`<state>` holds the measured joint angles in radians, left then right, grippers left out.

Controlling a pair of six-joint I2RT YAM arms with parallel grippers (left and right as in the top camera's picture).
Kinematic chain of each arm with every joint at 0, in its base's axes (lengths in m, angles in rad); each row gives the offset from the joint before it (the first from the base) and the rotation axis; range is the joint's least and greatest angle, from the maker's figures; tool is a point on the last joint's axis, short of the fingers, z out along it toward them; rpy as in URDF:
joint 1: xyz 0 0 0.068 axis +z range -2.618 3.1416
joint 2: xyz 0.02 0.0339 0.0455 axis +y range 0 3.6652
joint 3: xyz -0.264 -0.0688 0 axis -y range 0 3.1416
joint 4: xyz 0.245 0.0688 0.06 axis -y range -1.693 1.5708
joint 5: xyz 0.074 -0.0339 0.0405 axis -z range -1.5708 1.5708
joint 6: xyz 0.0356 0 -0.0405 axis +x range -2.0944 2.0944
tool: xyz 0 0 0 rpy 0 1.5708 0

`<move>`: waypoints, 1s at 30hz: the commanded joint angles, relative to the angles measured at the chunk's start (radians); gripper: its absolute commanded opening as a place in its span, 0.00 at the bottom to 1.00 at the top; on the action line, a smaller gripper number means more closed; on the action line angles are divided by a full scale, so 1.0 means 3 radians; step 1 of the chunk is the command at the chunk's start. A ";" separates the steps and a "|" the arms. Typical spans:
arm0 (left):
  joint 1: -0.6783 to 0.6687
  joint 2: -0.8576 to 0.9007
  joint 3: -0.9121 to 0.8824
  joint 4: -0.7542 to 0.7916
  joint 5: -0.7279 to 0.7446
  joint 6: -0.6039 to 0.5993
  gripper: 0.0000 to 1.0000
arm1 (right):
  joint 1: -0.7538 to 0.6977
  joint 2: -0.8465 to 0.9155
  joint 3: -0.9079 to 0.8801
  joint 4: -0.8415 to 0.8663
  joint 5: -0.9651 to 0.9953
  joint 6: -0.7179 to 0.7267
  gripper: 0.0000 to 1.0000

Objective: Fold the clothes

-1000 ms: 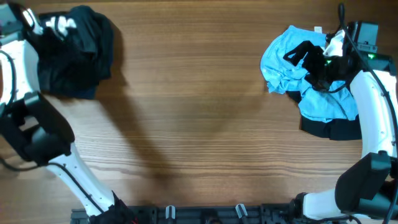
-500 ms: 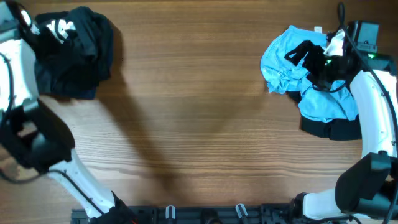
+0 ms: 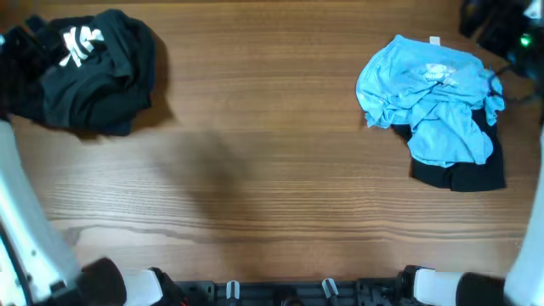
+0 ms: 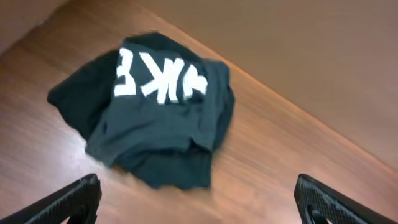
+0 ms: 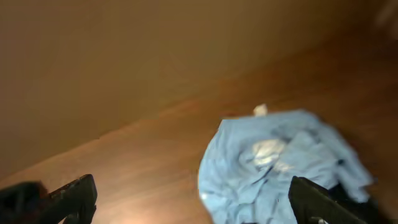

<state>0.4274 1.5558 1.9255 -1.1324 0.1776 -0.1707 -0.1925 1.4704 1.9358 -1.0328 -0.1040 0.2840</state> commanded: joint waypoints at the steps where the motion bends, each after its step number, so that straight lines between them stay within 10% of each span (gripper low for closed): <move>1: 0.0000 -0.0371 0.0013 -0.0326 0.0181 0.0020 1.00 | 0.0008 -0.0465 0.0080 -0.0017 0.0732 -0.0089 1.00; 16: 0.0001 -0.2219 0.0013 -0.0645 0.0100 0.0031 1.00 | 0.0008 -0.1999 0.0080 -0.0057 0.1123 -0.0071 1.00; 30: 0.0001 -0.2416 0.0013 -0.0931 0.0103 0.0029 1.00 | 0.0008 -0.2140 0.0064 -0.0467 0.1464 0.0052 1.00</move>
<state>0.4274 0.8257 1.9308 -1.4101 0.2073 -0.1703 -0.1925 0.8436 1.9587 -1.1446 0.3042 0.2901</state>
